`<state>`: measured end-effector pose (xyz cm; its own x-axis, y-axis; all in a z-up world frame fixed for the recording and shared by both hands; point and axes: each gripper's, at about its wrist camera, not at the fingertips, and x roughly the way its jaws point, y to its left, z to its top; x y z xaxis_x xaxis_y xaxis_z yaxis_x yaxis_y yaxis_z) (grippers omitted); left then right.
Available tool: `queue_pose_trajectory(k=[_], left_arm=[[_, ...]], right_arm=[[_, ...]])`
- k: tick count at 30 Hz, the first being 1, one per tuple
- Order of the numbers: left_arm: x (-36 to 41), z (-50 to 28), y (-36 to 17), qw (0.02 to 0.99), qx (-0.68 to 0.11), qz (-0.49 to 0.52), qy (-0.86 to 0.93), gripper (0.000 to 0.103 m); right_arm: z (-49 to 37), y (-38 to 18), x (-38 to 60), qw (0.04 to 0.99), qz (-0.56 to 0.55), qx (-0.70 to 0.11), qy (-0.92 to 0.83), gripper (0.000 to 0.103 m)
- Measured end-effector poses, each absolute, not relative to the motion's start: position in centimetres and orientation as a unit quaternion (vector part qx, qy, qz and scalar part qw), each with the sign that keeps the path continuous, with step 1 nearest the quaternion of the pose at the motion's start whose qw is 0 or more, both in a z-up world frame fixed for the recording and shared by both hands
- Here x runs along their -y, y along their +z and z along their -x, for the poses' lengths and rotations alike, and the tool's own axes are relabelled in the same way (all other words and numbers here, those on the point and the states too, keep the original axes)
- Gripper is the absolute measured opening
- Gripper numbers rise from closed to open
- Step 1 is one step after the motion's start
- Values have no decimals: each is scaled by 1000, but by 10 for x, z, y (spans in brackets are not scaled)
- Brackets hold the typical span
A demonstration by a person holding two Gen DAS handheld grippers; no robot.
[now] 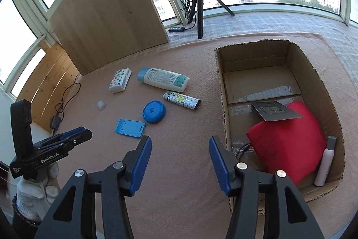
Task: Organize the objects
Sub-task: 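Move the left tool to the white eraser while the right tool moves to the patterned lighter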
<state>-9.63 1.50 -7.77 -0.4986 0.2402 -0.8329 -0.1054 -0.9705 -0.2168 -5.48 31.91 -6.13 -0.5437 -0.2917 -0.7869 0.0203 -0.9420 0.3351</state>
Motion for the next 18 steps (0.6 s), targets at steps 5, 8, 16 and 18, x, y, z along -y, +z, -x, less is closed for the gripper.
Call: queue_pose_trajectory(k=[5, 8, 16, 18], left_arm=[[27, 96, -84, 67, 80, 497, 862, 61], [47, 99, -91, 49, 87, 503, 859, 65], [86, 108, -106, 19, 101, 514, 851, 71], [93, 112, -109, 14, 104, 516, 850, 71]], right_arm=[[64, -69, -295, 87, -485, 131, -860, 51], [71, -77, -284, 83, -500, 128, -852, 53], [81, -90, -272, 67, -509, 143, -846, 53], [84, -92, -272, 64, -511, 152, -844, 53]])
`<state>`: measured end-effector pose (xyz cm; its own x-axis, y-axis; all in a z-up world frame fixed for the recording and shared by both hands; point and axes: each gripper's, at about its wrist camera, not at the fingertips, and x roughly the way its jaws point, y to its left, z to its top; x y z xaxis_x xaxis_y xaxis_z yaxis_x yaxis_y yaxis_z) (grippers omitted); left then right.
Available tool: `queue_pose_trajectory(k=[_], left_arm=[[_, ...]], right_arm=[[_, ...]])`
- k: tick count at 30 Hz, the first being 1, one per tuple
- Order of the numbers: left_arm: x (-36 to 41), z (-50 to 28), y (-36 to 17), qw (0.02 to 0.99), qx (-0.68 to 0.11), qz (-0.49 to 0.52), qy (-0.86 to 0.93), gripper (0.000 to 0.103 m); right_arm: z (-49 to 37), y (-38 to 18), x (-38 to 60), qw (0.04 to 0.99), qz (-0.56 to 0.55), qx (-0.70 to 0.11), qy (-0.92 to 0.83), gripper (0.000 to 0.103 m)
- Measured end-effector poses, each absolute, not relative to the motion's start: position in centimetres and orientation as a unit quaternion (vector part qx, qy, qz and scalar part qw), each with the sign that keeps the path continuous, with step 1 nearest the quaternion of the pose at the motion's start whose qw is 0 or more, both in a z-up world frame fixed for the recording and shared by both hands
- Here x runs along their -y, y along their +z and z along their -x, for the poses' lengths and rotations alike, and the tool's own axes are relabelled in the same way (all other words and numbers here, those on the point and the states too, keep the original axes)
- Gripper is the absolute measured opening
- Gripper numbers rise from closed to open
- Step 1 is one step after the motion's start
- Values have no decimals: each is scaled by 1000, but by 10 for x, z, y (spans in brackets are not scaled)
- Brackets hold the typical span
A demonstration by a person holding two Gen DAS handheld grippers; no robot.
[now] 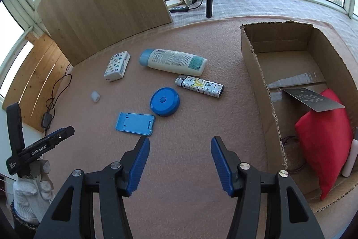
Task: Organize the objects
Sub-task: 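Move the left tool to the white eraser while the right tool moves to the patterned lighter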
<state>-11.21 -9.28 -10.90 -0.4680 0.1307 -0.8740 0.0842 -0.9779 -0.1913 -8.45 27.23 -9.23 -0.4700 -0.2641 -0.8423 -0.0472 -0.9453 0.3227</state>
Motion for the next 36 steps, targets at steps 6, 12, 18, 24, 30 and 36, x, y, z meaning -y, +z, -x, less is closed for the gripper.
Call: queue_pose_trajectory(k=[6, 12, 18, 24, 30, 36], left_arm=[[107, 130, -114, 6, 117, 515, 849, 71], [111, 156, -115, 6, 123, 513, 849, 71], [108, 181, -118, 10, 126, 515, 848, 71], [110, 200, -132, 7, 135, 525, 841, 71], [113, 207, -142, 0, 142, 529, 837, 70], [117, 210, -145, -1, 148, 530, 835, 70]], right_arm=[[98, -96, -273, 60, -515, 171, -838, 53], [117, -93, -272, 64, -516, 179, -835, 53], [143, -95, -262, 75, -527, 170, -830, 53], [166, -109, -252, 79, -544, 161, -820, 53], [171, -121, -246, 101, -559, 191, -801, 53], [177, -129, -235, 103, -572, 190, -791, 53]])
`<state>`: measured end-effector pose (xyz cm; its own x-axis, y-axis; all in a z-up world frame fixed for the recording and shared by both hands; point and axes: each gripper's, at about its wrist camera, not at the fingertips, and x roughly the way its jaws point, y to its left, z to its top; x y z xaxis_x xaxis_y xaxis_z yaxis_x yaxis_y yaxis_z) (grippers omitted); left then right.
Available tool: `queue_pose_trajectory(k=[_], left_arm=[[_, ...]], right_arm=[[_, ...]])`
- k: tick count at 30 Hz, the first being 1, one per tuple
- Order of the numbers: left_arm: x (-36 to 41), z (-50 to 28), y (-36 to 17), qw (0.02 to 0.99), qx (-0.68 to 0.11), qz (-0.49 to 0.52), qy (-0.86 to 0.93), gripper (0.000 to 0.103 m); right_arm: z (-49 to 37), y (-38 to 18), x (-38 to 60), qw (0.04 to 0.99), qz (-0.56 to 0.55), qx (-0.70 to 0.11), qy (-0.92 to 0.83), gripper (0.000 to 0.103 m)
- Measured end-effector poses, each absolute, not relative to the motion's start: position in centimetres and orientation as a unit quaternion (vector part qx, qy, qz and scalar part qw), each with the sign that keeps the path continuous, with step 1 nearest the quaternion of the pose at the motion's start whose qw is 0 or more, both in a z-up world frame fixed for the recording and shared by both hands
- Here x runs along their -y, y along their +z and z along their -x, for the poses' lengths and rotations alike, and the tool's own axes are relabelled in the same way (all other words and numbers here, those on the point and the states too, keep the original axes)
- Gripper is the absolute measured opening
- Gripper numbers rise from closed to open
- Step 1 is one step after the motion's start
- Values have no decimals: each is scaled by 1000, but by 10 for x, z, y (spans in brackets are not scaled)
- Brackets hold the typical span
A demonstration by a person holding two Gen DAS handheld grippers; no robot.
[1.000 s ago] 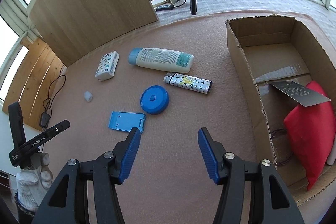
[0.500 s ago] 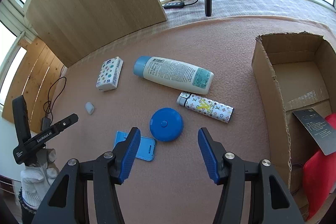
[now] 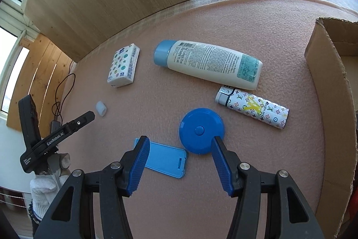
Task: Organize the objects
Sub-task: 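Move the left tool to the white eraser while the right tool moves to the patterned lighter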
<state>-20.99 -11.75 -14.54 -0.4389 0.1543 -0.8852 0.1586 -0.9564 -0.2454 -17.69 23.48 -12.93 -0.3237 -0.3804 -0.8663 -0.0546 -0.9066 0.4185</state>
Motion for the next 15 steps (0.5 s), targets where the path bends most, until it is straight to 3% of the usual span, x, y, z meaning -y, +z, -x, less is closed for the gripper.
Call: queue_pose_trajectory(k=[15], left_arm=[[110, 228, -151, -12, -153, -532, -832, 70]], right_arm=[[175, -134, -259, 63, -565, 224, -792, 53]])
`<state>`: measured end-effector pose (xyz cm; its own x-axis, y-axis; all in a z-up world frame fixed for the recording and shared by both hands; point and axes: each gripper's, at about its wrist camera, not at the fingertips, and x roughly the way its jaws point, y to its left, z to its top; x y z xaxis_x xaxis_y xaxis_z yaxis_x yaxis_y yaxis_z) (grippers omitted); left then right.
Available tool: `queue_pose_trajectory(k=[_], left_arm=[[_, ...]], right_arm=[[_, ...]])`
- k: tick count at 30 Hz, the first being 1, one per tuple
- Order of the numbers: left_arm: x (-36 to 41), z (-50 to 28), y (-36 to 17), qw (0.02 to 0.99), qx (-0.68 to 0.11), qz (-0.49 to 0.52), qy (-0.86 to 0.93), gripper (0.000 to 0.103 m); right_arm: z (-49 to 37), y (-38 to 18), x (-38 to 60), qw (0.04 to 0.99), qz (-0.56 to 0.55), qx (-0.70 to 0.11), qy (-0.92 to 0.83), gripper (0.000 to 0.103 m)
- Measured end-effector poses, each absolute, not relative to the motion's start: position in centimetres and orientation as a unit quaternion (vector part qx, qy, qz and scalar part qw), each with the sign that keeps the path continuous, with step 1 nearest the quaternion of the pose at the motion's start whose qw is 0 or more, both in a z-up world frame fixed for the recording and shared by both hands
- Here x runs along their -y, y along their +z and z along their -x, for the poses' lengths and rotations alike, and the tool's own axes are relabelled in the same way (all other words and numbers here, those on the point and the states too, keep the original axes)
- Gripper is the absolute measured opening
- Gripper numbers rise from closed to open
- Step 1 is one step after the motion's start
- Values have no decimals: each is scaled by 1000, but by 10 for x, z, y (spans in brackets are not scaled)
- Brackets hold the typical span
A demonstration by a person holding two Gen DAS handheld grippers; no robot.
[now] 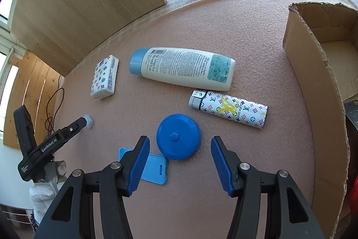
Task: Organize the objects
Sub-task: 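Move the left tool to the white eraser while the right tool moves to the patterned lighter, then close the left tool on the white eraser while the right tool grasps the lighter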
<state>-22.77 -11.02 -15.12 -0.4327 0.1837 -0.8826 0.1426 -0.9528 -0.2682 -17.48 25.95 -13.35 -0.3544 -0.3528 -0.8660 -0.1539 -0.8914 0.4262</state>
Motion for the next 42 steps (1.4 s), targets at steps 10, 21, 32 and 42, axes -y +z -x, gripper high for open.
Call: queue_pose_trajectory(k=[10, 21, 32, 42], left_arm=[[97, 242, -154, 3, 128, 535, 835, 55], [98, 240, -156, 3, 112, 531, 840, 25], [102, 231, -154, 12, 119, 528, 841, 18], [106, 216, -153, 20, 127, 524, 842, 12]], right_arm=[[177, -130, -276, 54, -563, 226, -793, 53], [201, -125, -283, 29, -544, 192, -817, 53], [224, -150, -281, 35, -578, 177, -796, 53], [201, -153, -286, 46, -584, 193, -787, 33]])
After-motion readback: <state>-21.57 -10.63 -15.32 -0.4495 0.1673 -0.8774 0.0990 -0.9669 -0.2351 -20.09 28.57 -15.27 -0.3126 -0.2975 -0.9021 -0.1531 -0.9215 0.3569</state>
